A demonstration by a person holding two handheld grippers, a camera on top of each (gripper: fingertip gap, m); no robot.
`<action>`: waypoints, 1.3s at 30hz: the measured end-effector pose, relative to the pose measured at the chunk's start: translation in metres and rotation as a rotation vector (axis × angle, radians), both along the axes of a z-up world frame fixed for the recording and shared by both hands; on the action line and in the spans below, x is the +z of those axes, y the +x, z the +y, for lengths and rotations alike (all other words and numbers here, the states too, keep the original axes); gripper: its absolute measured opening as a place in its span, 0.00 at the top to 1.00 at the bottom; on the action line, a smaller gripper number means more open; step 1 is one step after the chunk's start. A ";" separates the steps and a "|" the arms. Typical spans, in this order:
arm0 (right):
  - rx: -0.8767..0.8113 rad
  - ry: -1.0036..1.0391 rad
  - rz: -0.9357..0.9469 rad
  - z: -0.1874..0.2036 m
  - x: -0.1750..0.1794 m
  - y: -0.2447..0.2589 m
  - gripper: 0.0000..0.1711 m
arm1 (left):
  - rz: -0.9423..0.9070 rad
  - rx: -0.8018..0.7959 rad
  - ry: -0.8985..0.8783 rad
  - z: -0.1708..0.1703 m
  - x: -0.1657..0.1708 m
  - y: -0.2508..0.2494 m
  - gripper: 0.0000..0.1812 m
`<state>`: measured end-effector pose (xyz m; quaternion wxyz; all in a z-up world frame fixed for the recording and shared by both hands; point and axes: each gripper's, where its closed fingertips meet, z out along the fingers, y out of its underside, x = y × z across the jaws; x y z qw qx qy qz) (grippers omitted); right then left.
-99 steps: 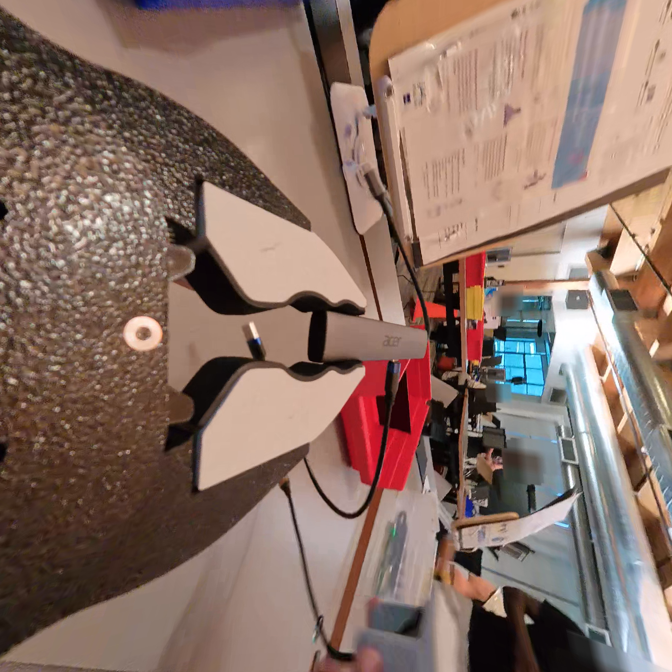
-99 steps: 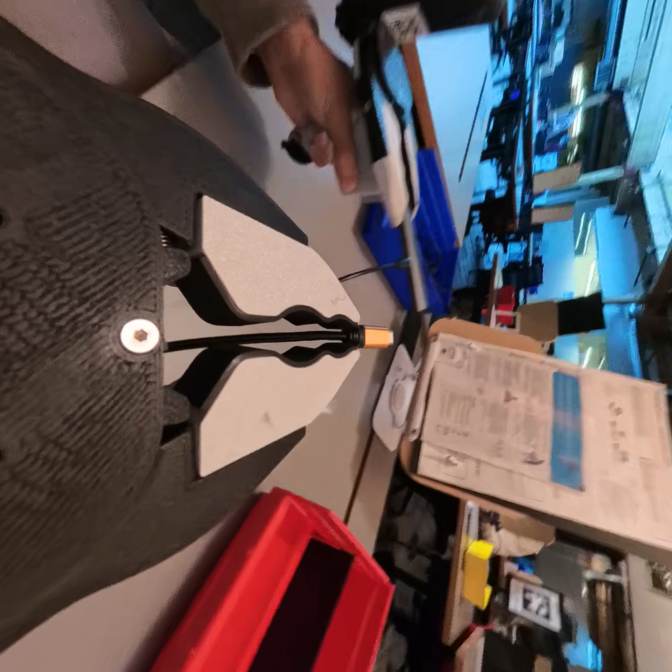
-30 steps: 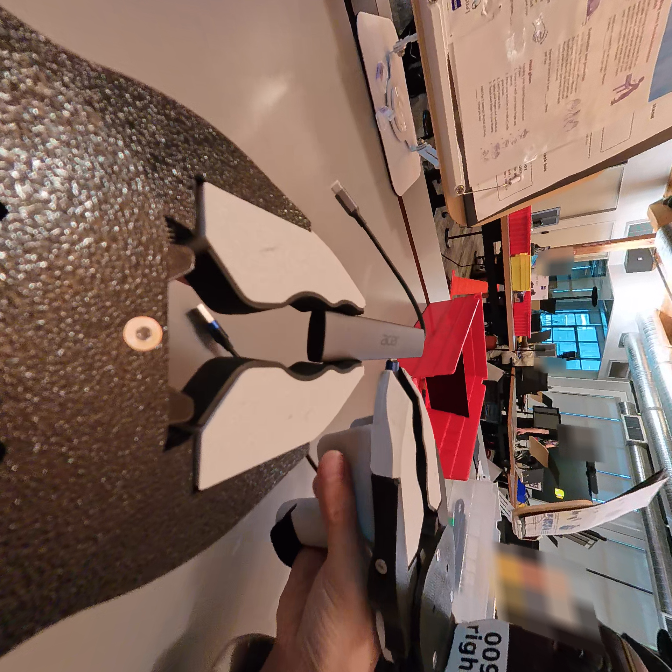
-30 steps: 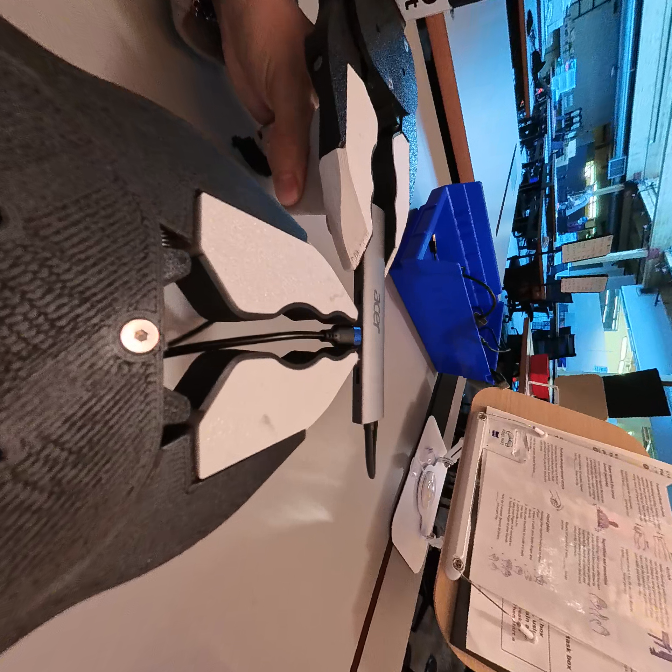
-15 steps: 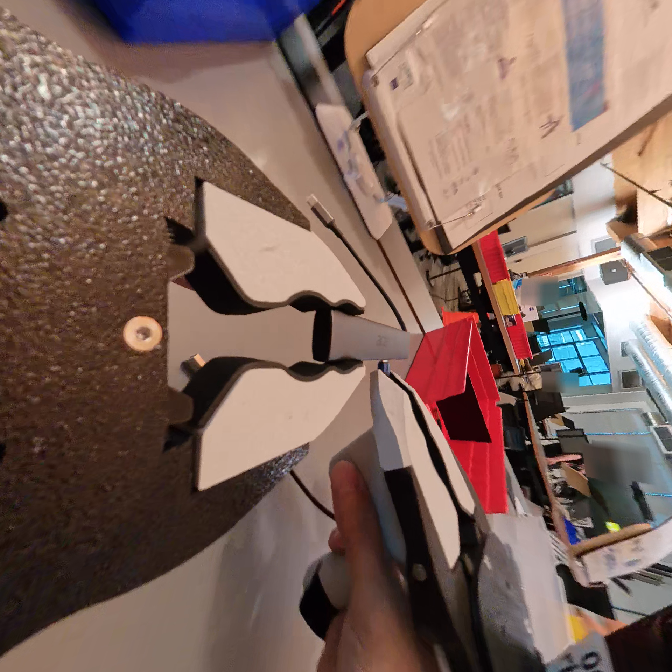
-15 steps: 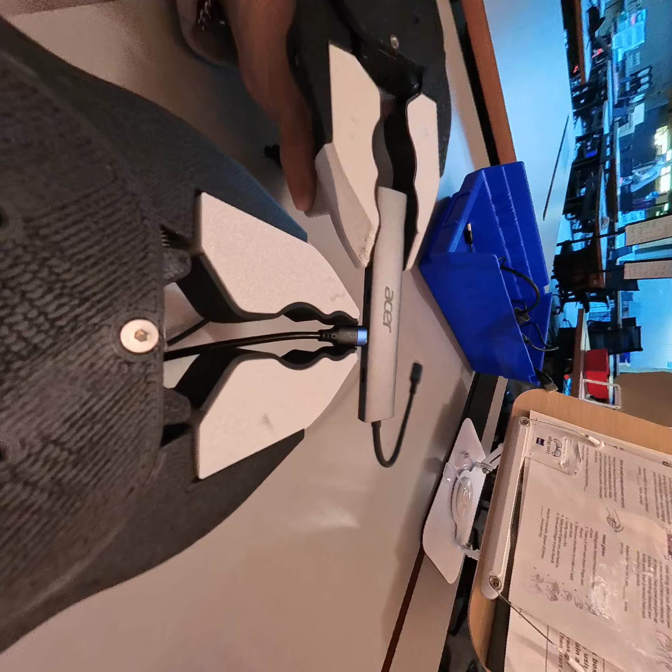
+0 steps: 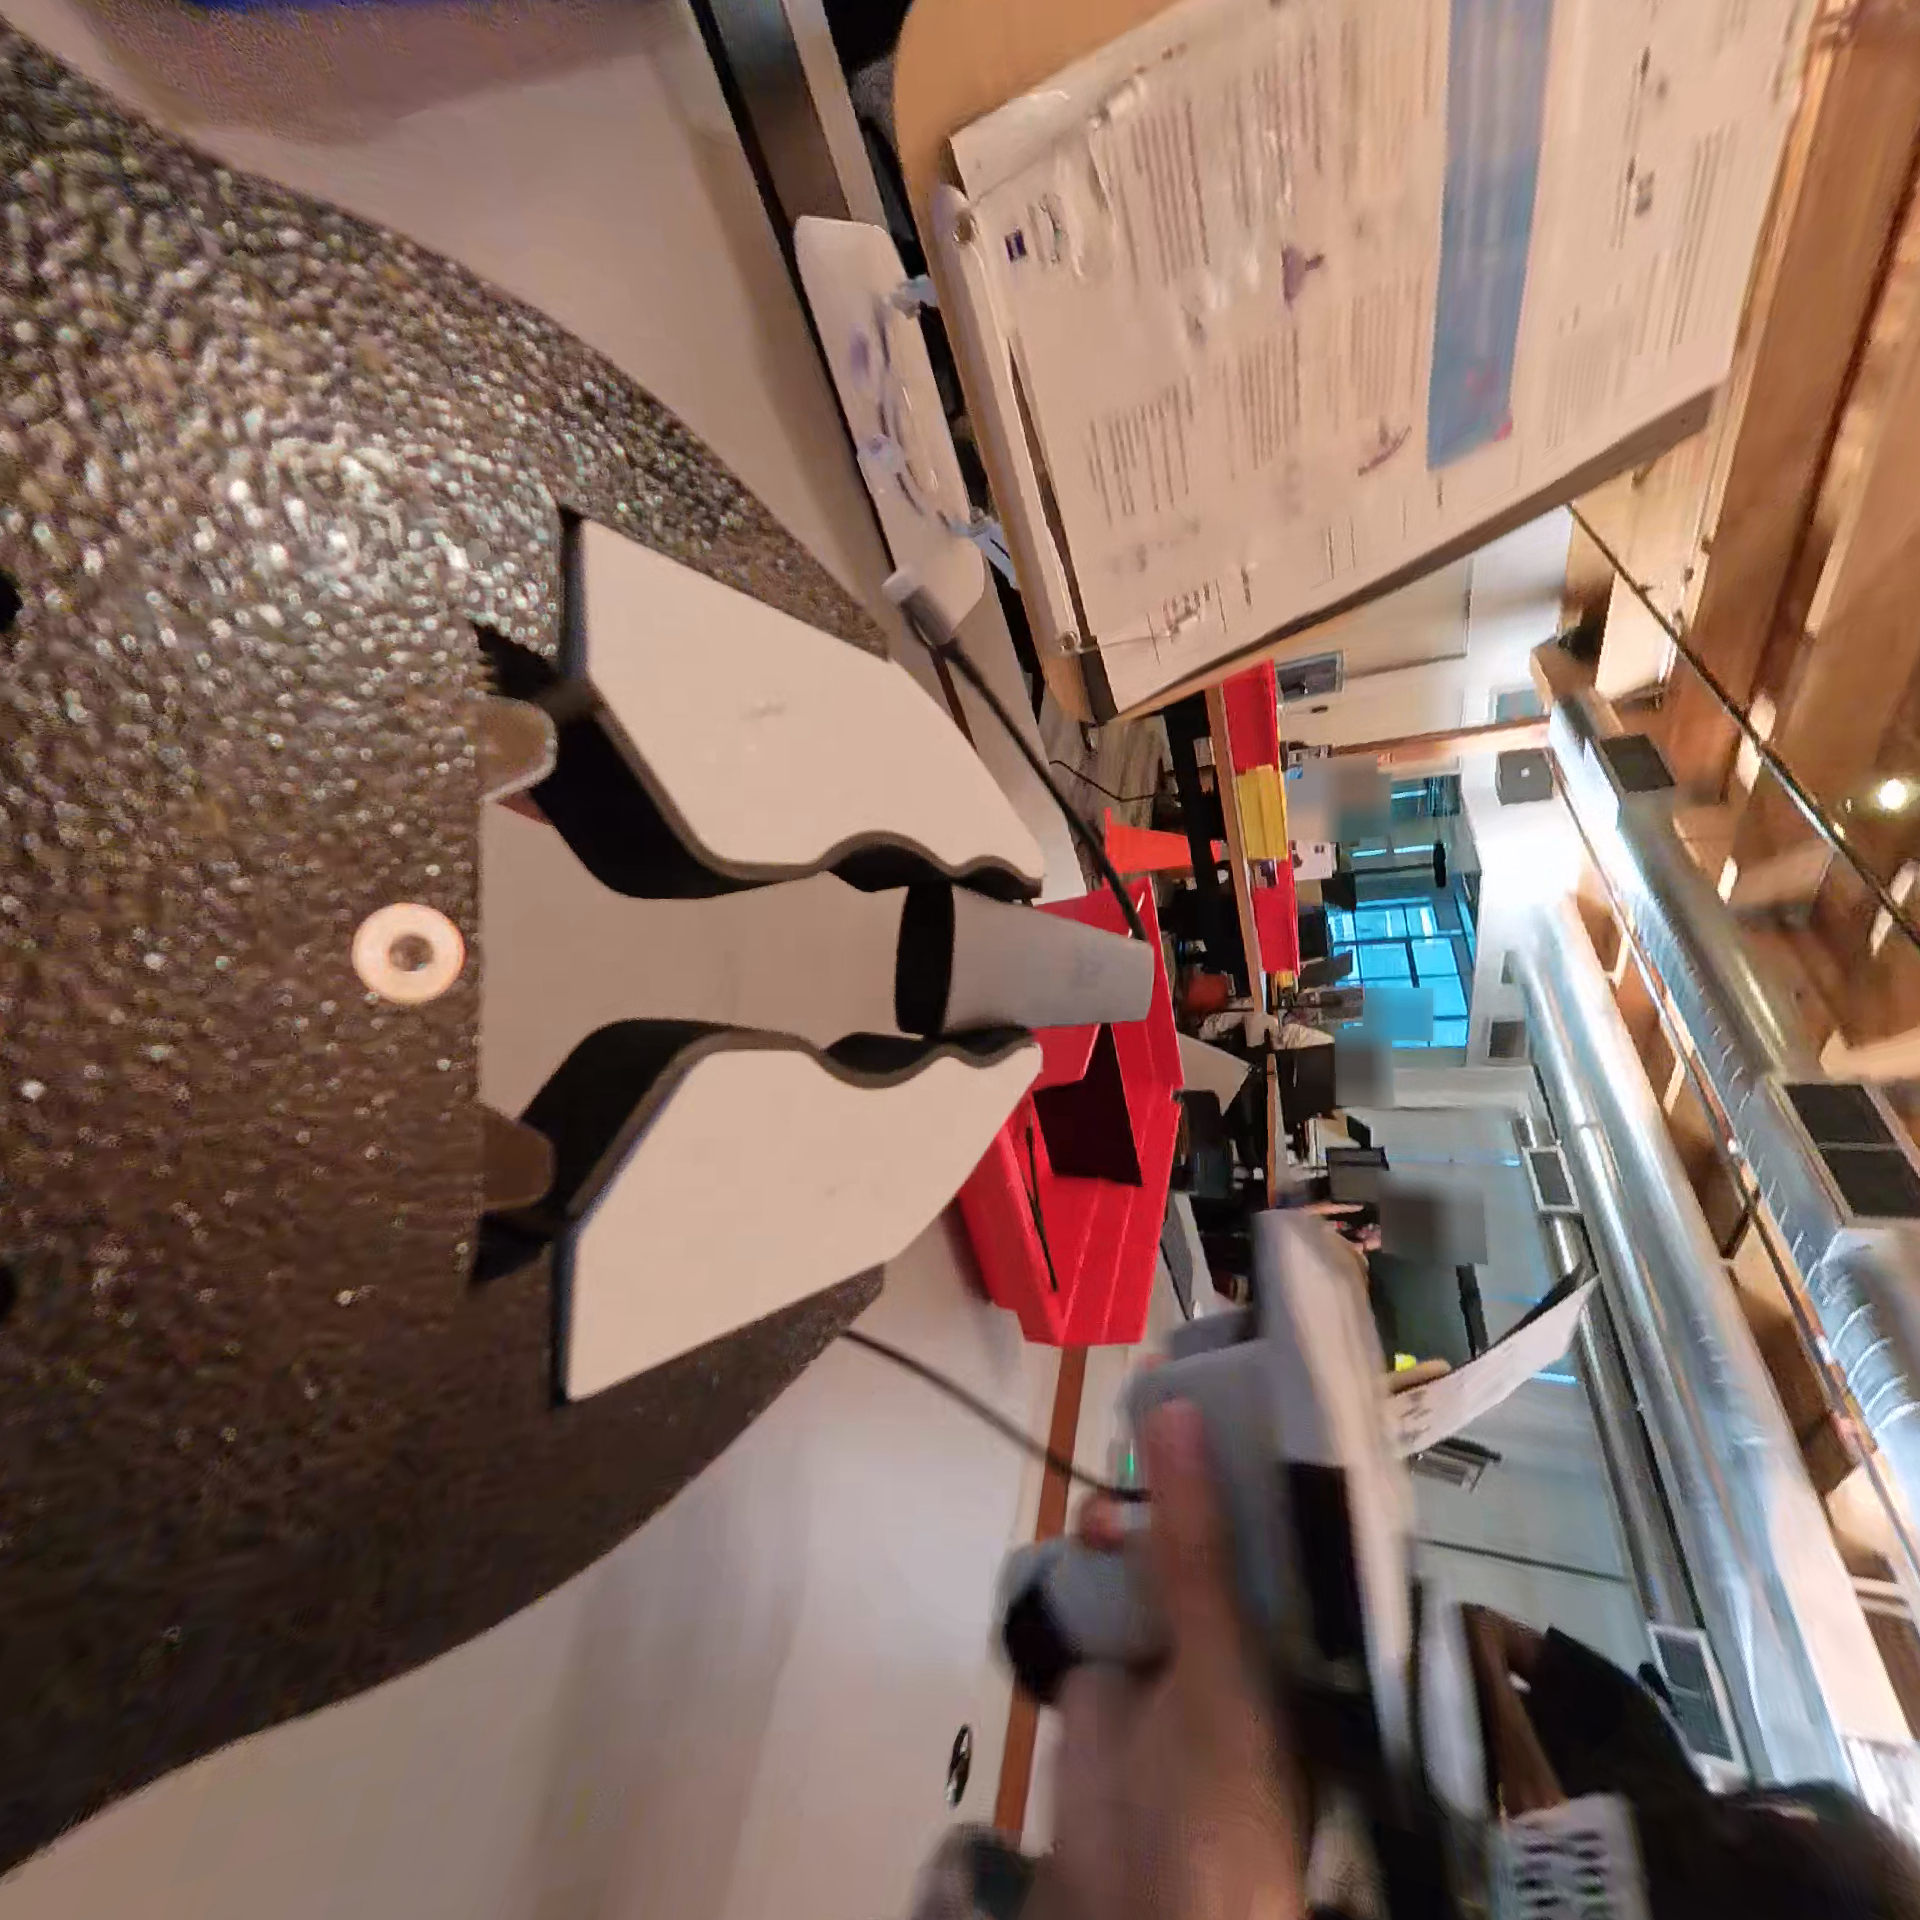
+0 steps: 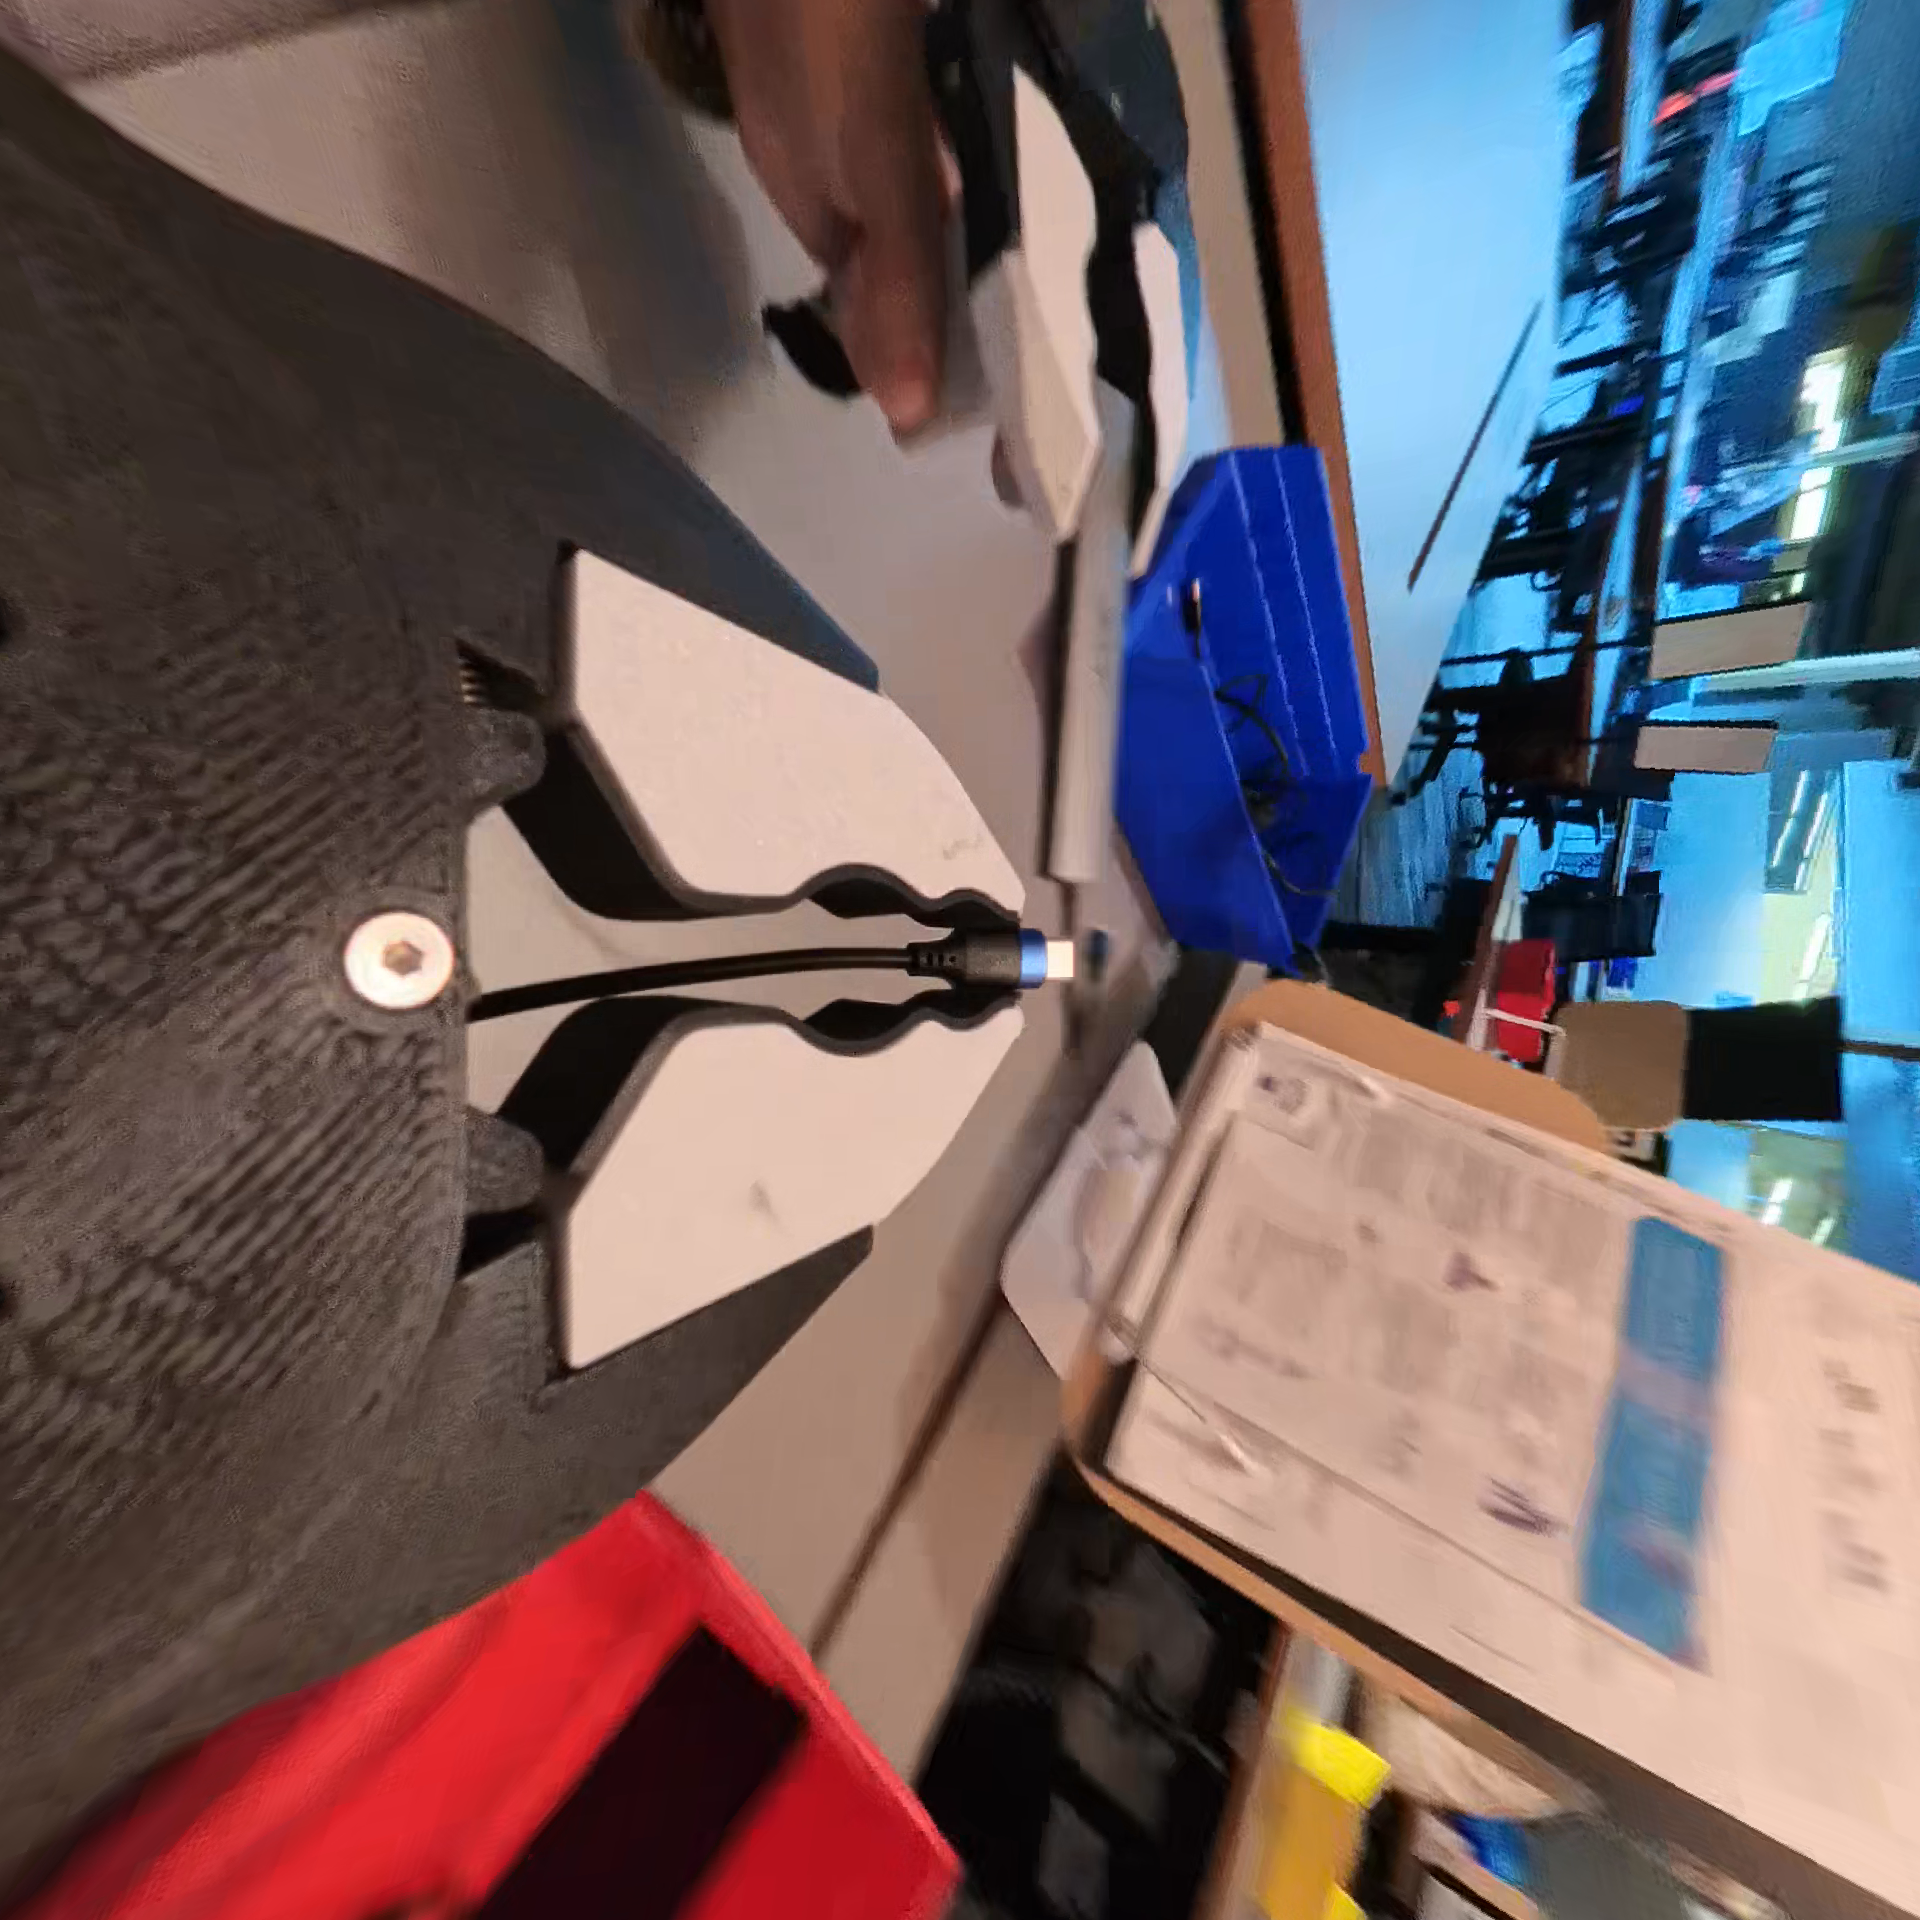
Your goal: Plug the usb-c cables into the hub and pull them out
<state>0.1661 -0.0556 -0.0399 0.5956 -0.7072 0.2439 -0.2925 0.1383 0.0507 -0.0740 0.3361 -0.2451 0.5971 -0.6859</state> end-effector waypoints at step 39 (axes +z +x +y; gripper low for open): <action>0.641 -0.079 0.156 -0.021 -0.014 -0.009 0.68 | 0.098 -0.327 -0.069 -0.005 -0.031 -0.002 0.87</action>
